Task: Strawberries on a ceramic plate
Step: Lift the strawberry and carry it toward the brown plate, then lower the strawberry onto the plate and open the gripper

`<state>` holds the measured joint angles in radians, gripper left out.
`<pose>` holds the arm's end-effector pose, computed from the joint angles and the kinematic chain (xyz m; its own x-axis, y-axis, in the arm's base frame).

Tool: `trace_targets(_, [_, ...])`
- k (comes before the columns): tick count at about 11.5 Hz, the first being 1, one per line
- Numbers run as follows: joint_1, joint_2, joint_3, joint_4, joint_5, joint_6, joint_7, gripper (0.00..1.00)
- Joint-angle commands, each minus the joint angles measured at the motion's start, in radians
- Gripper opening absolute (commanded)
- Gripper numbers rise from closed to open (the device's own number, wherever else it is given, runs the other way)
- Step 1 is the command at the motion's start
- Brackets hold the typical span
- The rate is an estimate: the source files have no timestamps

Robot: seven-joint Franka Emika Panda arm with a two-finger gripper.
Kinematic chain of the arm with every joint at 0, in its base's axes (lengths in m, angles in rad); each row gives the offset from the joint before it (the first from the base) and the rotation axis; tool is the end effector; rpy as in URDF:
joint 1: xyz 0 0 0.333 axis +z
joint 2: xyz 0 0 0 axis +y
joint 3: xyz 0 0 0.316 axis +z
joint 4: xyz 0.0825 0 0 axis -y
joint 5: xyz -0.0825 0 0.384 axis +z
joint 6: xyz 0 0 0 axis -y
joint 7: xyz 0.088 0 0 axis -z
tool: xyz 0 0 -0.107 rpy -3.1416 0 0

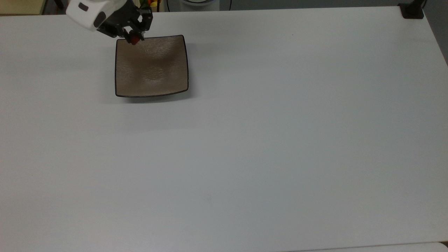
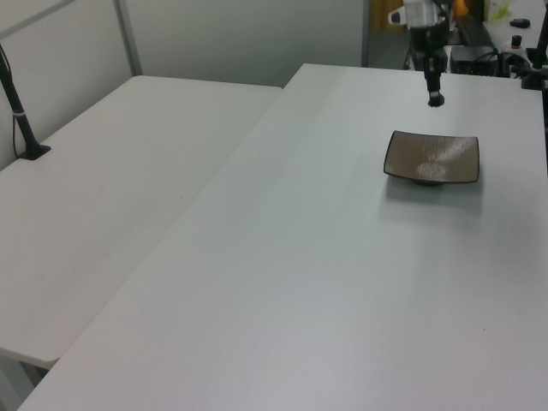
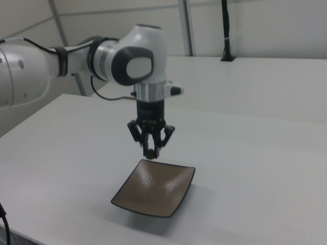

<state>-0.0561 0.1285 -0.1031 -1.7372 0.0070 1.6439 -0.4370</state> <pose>0.5691 -0.0882 0.4798 0.9400 0.2753 -0.2014 0.2628 -0.9609 -0.0869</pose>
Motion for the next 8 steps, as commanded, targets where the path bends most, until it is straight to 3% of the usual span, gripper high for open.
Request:
trace_targets(1, [0.015, -0.040, -0.004, -0.169, 0.005, 0.121, 0.046, 0.09])
trace_targets(5, [0.013, -0.032, -0.004, -0.367, -0.005, 0.406, 0.078, 0.09])
trace_targets(8, [0.013, -0.029, -0.004, -0.424, -0.005, 0.526, 0.078, 0.09])
